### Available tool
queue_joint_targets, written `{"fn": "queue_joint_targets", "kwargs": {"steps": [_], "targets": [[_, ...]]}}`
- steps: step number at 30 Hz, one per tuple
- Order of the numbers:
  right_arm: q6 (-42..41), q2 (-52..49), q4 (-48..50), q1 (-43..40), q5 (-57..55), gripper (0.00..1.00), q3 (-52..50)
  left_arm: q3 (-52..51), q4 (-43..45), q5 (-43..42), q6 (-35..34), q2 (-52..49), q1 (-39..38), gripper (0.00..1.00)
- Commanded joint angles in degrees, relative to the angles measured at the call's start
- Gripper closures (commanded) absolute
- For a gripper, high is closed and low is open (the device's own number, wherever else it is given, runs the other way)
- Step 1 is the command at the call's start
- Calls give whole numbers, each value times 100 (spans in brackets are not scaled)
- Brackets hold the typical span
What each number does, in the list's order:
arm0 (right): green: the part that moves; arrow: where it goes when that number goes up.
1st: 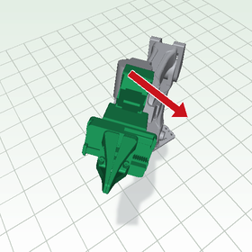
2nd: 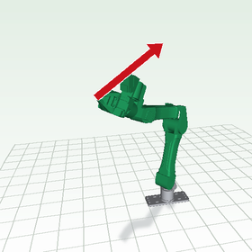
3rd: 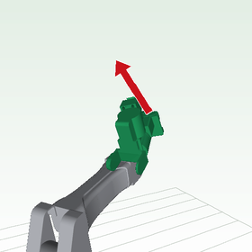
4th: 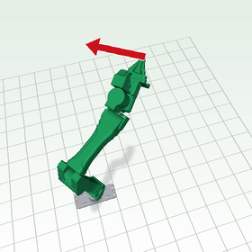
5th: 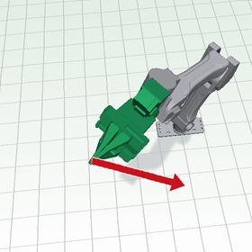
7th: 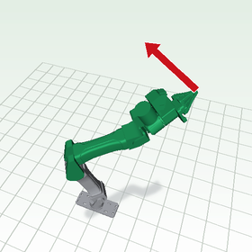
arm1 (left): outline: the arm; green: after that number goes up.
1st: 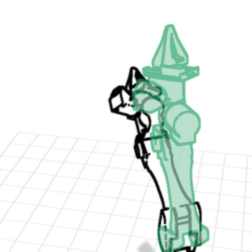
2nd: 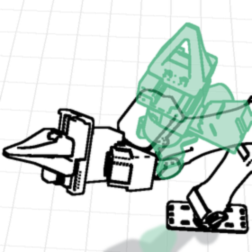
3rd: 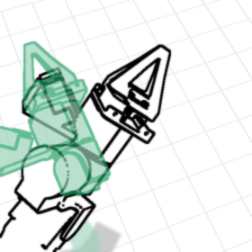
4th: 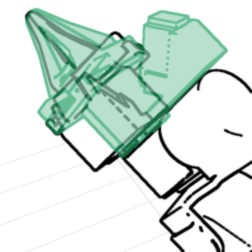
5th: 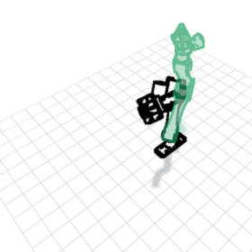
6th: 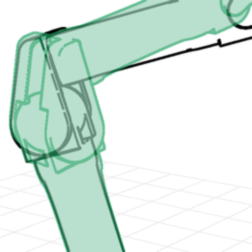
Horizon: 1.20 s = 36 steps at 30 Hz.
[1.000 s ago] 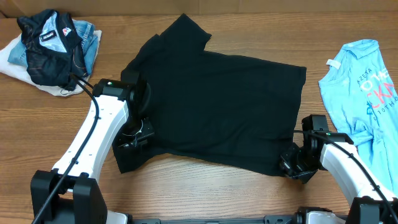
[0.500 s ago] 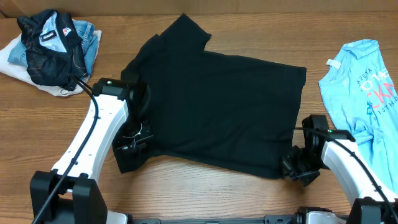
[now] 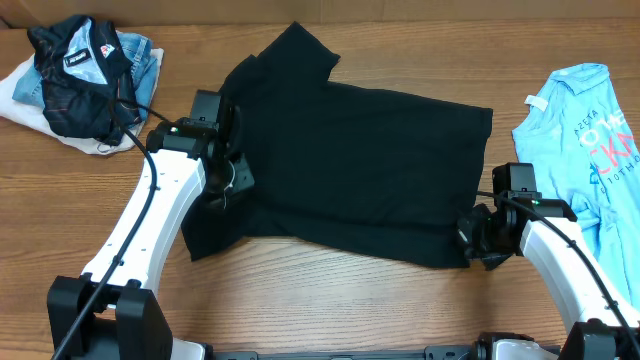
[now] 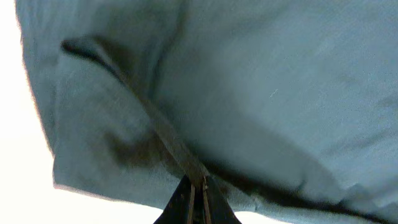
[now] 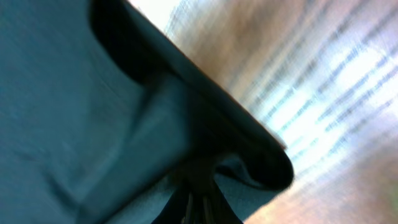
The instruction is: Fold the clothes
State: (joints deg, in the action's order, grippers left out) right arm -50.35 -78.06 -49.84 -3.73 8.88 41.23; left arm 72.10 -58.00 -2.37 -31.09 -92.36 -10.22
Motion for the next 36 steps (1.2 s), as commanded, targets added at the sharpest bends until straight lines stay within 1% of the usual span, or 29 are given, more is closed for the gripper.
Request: {"fn": "queue_joint_targets", "kwargs": {"steps": [1, 9, 16, 18, 23, 26, 28, 29, 30, 31, 32, 33, 34, 35, 36], "targets": [[-247, 59, 240, -9, -439, 94, 129, 129, 415, 4, 295, 105, -31, 96], [-245, 59, 715, -9, -850, 94, 127, 129, 1270, 50, 632, -116, -31, 96], [-245, 59, 949, -9, -1139, 94, 127, 129, 2028, 199, 717, -684, -31, 93], [-243, 59, 994, -9, -1224, 94, 127, 129, 2288, 229, 763, -848, -31, 87], [-247, 57, 1056, -9, -1576, 94, 122, 129, 2916, 376, 898, -1259, -22, 86], [-245, 57, 1062, -9, -1633, 94, 122, 131, 3047, 636, 931, -1329, -22, 87], [-243, 57, 1060, -9, -1705, 94, 125, 205, 2927, 706, 981, -1279, -20, 86], [-240, 59, 1060, -11, -1703, 87, 129, 280, 2780, 704, 1049, -1237, -22, 83], [-238, 59, 1034, -11, -1687, 78, 151, 385, 2566, 704, 1060, -1193, -20, 75], [-227, 59, 997, -11, -1679, 60, 184, 509, 2286, 704, 1060, -1152, -20, 63], [-192, 59, 848, -11, -1683, 26, 299, 804, 1543, 704, 1058, -1069, -7, 41], [-144, 59, 739, -17, -1683, 14, 396, 933, 1156, 706, 1060, -1054, 4, 33], [-26, 59, 643, -20, -1681, 8, 505, 1025, 841, 704, 1058, -1049, 11, 22], [31, 59, 544, -20, -1685, 4, 605, 1069, 553, 704, 1060, -1049, 33, 14], [129, 59, 302, -20, -1679, 0, 848, 1049, 184, 706, 1189, -1051, 94, 11]]}}
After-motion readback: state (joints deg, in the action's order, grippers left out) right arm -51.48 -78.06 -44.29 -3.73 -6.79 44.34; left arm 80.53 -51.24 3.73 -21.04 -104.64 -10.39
